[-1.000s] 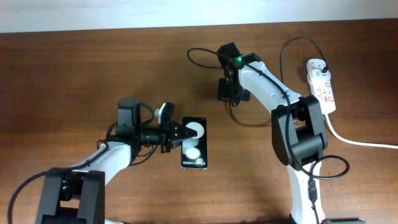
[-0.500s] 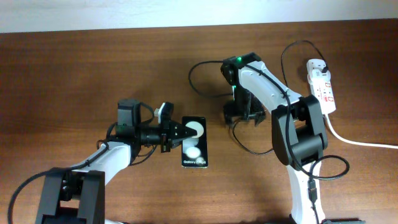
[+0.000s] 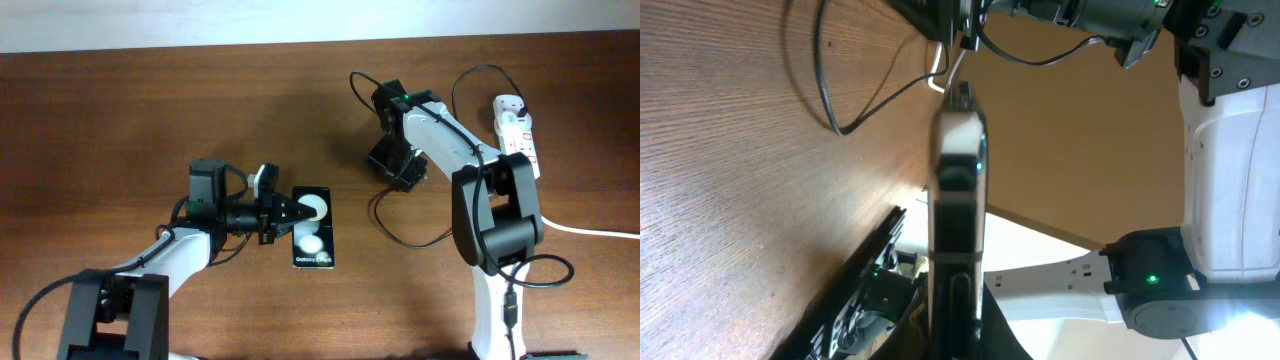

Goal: Plug charger to phone and switch on socket
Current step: 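Move the right gripper to the black cable end and grasp it, then insert the cable connector into the phone's bottom port with the right gripper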

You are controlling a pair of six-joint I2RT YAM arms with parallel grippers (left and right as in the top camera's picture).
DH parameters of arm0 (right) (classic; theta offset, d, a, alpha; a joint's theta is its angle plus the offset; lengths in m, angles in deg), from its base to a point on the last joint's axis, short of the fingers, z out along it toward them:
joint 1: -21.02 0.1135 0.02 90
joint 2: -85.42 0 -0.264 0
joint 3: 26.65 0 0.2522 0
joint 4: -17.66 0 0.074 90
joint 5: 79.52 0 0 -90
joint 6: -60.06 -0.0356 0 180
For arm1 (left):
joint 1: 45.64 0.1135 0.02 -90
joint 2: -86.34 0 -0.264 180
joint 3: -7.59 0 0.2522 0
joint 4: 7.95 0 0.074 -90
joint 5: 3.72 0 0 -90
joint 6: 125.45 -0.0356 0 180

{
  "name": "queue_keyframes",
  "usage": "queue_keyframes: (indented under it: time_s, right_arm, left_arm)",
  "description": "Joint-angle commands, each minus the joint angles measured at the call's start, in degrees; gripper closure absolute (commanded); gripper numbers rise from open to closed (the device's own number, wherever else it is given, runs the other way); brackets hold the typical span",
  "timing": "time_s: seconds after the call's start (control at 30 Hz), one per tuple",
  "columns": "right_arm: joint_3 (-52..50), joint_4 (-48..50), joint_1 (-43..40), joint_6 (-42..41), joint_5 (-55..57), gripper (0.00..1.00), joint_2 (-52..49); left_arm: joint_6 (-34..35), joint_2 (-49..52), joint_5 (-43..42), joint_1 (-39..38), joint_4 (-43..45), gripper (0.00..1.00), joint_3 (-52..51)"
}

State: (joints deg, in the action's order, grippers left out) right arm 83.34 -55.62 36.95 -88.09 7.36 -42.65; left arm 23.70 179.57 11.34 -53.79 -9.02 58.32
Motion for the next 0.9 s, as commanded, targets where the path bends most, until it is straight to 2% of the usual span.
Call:
queue_keyframes:
  time_s: [0.0,0.07,0.17,0.27,0.33,0.37,0.43,0.57,0.7,0.8,0.87]
  right_arm:
    - [-4.20,1.07,0.24,4.70,2.12,0.82,-3.15]
    - [-4.20,1.60,0.42,12.50,1.36,0.95,-3.15]
    - [-4.20,3.26,1.29,30.95,-5.22,0.96,-3.15]
    - [-4.11,1.70,1.27,37.42,-7.87,0.96,-3.10]
    - [-1.27,0.96,0.04,44.96,-18.32,0.96,-1.90]
    - [1.51,-1.62,-1.01,47.52,-19.54,0.96,1.03]
    - [3.54,-6.05,-2.60,50.86,-19.39,0.96,8.98]
    - [3.52,-17.73,-9.03,57.24,-21.03,0.96,37.42]
    - [2.86,-29.75,-10.10,59.89,-24.57,0.96,58.31]
    - [-4.66,-30.64,-9.86,59.84,-32.89,0.96,72.72]
    - [-15.10,-25.70,-9.86,58.53,-38.95,0.96,82.77]
  left_arm:
    - [-0.94,-0.31,0.44,-0.07,0.13,0.98,0.42]
    - [-0.94,-0.31,1.27,-0.07,0.13,0.98,0.42]
    - [-0.94,-0.31,1.27,-0.07,0.13,1.00,0.42]
    - [-0.96,-0.31,1.25,-0.07,0.13,1.00,0.42]
    - [-0.96,-0.31,1.01,-0.07,0.15,1.00,0.42]
    - [-0.96,-0.31,0.74,-0.07,0.15,1.00,0.42]
    - [-0.96,-0.31,-0.24,-0.07,0.17,1.00,0.42]
    - [-0.98,-0.31,-0.26,-0.07,1.07,1.00,0.42]
    - [-0.94,-0.31,-0.28,-0.09,5.86,1.00,0.42]
    - [0.92,-0.31,-0.20,-0.07,10.49,1.00,0.42]
    - [6.62,-0.31,0.50,-0.09,21.18,1.00,0.42]
